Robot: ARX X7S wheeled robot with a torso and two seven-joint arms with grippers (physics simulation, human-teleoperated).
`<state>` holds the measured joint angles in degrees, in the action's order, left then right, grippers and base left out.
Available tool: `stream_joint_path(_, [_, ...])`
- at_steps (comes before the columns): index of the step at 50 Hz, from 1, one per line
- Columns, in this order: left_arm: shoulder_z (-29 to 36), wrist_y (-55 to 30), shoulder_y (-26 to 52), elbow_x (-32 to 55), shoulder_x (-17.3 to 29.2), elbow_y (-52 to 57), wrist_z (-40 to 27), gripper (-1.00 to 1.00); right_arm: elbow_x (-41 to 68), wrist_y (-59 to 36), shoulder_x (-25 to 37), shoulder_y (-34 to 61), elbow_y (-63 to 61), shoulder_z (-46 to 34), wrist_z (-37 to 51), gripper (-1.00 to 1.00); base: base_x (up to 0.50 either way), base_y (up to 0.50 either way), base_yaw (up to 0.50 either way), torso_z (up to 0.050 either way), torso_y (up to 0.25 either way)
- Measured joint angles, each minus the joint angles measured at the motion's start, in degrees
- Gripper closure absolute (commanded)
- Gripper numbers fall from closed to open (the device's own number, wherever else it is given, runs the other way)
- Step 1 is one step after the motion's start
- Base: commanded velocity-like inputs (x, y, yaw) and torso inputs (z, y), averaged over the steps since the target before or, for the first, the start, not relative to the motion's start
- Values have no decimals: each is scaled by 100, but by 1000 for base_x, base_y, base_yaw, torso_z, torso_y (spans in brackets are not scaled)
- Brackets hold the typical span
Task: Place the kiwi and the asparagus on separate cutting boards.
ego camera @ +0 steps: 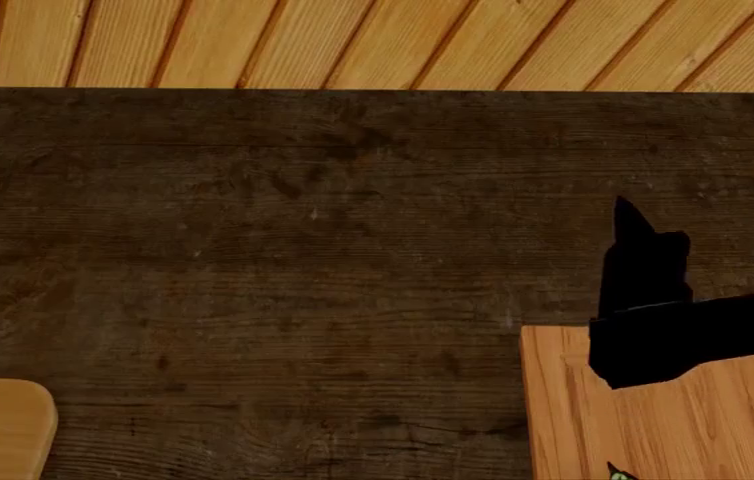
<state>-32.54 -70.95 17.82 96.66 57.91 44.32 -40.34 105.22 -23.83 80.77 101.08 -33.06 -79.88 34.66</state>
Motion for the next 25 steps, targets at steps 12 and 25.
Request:
stream_joint_path(12, [1867, 645, 2339, 627, 671, -850, -452, -100, 115, -206, 14, 351, 93, 277, 121, -100, 0, 0, 0, 0, 0])
stream_joint_path(25, [3340, 516, 4549, 862, 740, -1794, -604, -100, 278, -670, -171, 838, 427, 597, 213, -100, 0, 0, 0, 0, 0])
